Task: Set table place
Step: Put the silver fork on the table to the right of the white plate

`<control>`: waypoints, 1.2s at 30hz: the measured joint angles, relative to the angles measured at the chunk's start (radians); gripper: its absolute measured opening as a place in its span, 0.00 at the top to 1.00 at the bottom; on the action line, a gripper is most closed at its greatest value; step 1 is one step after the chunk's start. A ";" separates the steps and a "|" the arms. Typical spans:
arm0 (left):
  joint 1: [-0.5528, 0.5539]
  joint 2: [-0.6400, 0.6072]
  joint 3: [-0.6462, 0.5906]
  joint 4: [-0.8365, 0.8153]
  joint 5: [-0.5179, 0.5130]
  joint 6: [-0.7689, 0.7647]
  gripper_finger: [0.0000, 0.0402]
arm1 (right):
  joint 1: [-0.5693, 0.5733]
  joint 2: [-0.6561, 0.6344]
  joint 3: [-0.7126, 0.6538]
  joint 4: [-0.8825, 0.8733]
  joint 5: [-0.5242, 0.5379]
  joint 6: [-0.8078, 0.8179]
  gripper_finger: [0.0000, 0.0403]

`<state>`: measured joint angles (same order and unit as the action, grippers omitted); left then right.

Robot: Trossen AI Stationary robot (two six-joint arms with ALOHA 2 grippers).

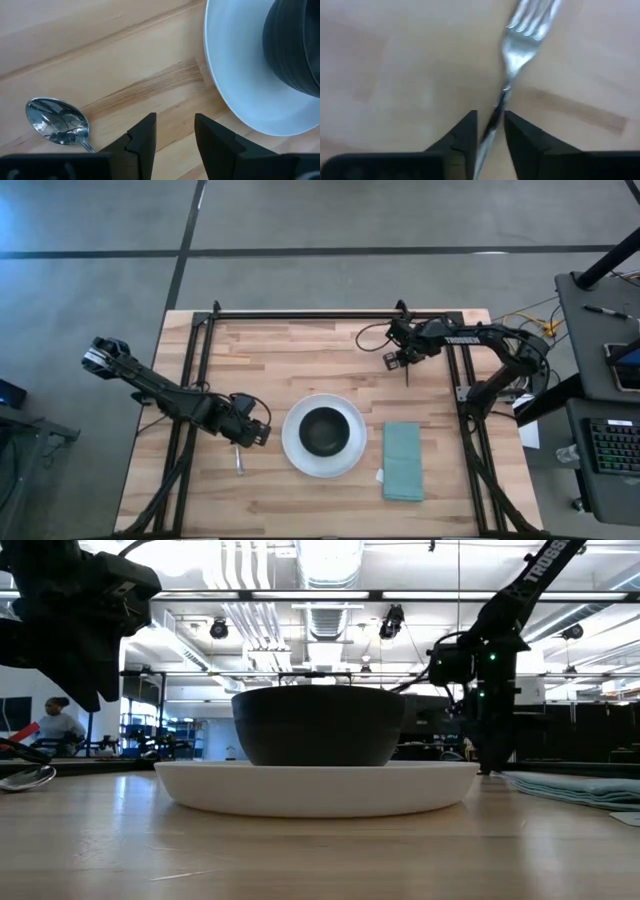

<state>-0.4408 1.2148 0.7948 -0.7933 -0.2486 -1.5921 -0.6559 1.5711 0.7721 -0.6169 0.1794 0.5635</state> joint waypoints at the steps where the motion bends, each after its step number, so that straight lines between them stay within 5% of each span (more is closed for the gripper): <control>1: 0.000 0.000 0.000 0.000 -0.001 0.000 0.71 | -0.003 0.000 -0.002 -0.007 0.001 0.000 0.83; 6: 0.000 0.000 -0.001 0.000 -0.014 0.001 0.71 | 0.001 0.020 -0.006 -0.013 0.009 0.004 0.95; 21: 0.000 0.000 -0.003 0.000 -0.020 0.002 0.71 | 0.156 -0.119 -0.015 -0.063 -0.123 0.166 0.97; 29: 0.000 0.012 -0.003 0.000 -0.074 0.002 0.71 | 0.406 -0.219 -0.016 -0.049 -0.073 0.462 0.97; 36: 0.000 0.041 -0.004 0.000 -0.064 0.077 0.71 | 0.693 -0.212 -0.010 -0.030 0.055 0.928 0.97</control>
<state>-0.4408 1.2554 0.7910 -0.7929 -0.3124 -1.5146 0.0368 1.3595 0.7626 -0.6470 0.2348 1.4917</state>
